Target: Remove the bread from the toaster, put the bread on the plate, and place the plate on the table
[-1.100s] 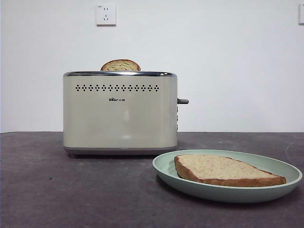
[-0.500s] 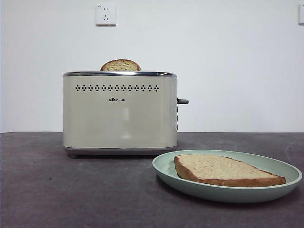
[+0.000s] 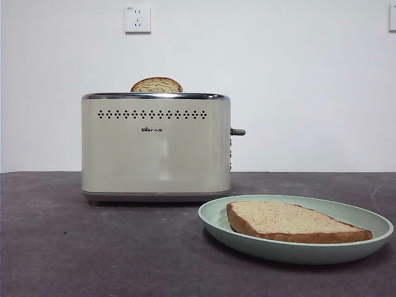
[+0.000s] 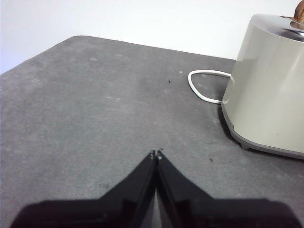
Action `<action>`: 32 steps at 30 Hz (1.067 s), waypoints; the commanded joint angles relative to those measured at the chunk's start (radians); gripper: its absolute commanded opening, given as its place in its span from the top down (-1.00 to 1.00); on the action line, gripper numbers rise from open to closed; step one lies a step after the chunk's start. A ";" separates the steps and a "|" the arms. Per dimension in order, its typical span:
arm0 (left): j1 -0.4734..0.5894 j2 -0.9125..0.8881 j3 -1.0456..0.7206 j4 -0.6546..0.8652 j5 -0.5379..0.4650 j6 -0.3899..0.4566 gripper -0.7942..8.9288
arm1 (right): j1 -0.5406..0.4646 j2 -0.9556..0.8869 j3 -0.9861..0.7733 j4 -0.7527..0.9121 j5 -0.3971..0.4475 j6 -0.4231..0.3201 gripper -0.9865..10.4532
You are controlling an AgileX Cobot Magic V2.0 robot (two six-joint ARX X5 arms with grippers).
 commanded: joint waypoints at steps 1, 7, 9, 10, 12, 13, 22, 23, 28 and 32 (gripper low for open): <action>0.002 -0.002 -0.013 0.007 -0.001 0.011 0.84 | 0.001 0.000 -0.005 0.003 0.003 0.006 0.83; 0.002 -0.002 -0.013 0.007 -0.001 0.011 0.84 | 0.001 0.000 -0.005 0.003 0.003 0.006 0.83; 0.002 -0.002 -0.013 0.007 -0.001 0.011 0.84 | 0.001 0.000 -0.005 0.003 0.003 0.006 0.83; 0.002 -0.002 -0.013 0.007 -0.001 0.011 0.84 | 0.001 0.000 -0.005 0.003 0.003 0.006 0.83; 0.002 -0.002 -0.013 0.007 -0.001 0.011 0.84 | 0.001 0.000 -0.005 0.003 0.003 0.006 0.83; 0.002 -0.002 -0.013 0.007 -0.001 0.011 0.84 | 0.001 0.000 -0.005 0.003 0.003 0.006 0.83; 0.002 -0.002 -0.013 0.007 -0.001 0.011 0.84 | 0.001 0.000 -0.005 0.003 0.003 -0.010 0.83; 0.002 -0.002 -0.013 0.007 -0.001 0.011 0.84 | 0.000 0.000 -0.005 0.003 0.003 -0.038 0.83; 0.002 -0.002 -0.013 0.007 -0.001 0.011 0.84 | -0.034 0.005 -0.029 0.107 0.188 -0.080 0.83; 0.002 -0.002 -0.013 0.007 -0.001 0.011 0.84 | -0.090 -0.013 -0.131 0.262 0.213 -0.081 0.83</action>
